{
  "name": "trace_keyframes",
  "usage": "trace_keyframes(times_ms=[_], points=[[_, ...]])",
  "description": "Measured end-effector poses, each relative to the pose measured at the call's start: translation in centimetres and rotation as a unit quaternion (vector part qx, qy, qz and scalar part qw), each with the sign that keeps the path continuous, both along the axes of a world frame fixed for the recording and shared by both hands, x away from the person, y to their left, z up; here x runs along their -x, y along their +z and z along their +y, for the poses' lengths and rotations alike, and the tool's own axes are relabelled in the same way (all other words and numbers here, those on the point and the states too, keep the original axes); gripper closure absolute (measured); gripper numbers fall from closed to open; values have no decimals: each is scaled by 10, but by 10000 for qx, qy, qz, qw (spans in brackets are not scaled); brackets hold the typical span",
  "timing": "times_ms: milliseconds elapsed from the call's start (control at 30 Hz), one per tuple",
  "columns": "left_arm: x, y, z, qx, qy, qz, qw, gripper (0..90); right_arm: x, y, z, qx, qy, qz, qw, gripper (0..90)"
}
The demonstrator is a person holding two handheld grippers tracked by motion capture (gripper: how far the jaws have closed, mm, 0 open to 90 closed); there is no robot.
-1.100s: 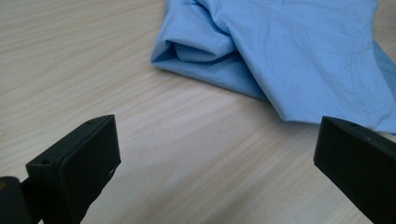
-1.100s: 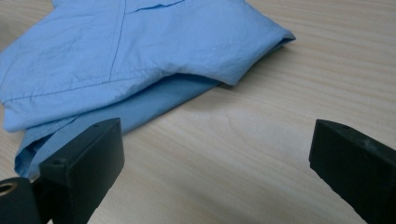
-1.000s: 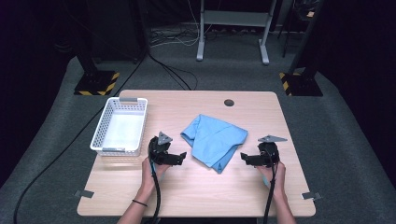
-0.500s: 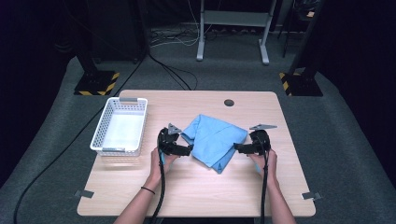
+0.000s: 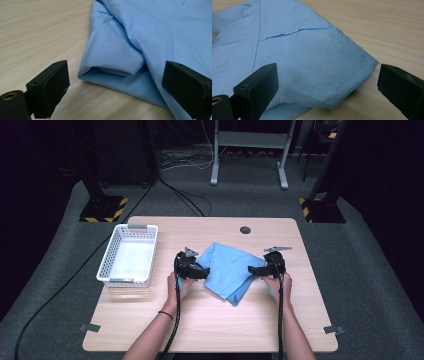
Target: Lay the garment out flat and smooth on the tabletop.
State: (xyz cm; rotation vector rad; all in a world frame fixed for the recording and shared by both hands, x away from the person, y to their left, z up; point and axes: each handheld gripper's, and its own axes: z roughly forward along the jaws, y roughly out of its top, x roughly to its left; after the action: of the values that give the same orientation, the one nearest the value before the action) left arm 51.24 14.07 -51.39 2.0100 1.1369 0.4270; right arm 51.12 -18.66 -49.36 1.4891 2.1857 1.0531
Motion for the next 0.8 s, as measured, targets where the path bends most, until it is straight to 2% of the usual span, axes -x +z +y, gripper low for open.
trace_keyframes(times_ms=[100,267,333,367,433,500,600,700,800], points=[[-3,-2,-1,-58,45,-15,10000,140,-4,-3,3,49,-21,34,10000,46],[-7,-6,-2,-172,40,43,9998,310,-8,-11,8,207,8,168,9996,163],[-5,-9,-4,-296,115,-81,9995,425,-8,-13,8,215,15,176,9996,245],[-4,-9,-4,-248,101,-110,9996,470,-7,-14,8,199,23,166,9997,291],[-3,-10,-5,-234,62,-164,9996,558,-4,-15,10,338,29,7,9994,421],[-2,-10,-7,-228,28,-190,9996,628,-1,-17,13,485,52,-31,9988,525],[0,-9,-11,-355,-31,-265,9990,729,3,-19,16,548,123,-122,9983,651],[2,-8,-15,-486,-56,-307,9983,782,6,-20,18,597,167,-190,9979,741],[4,-8,-13,-367,-52,-215,9991,789,11,-19,20,703,185,-249,9970,781]])
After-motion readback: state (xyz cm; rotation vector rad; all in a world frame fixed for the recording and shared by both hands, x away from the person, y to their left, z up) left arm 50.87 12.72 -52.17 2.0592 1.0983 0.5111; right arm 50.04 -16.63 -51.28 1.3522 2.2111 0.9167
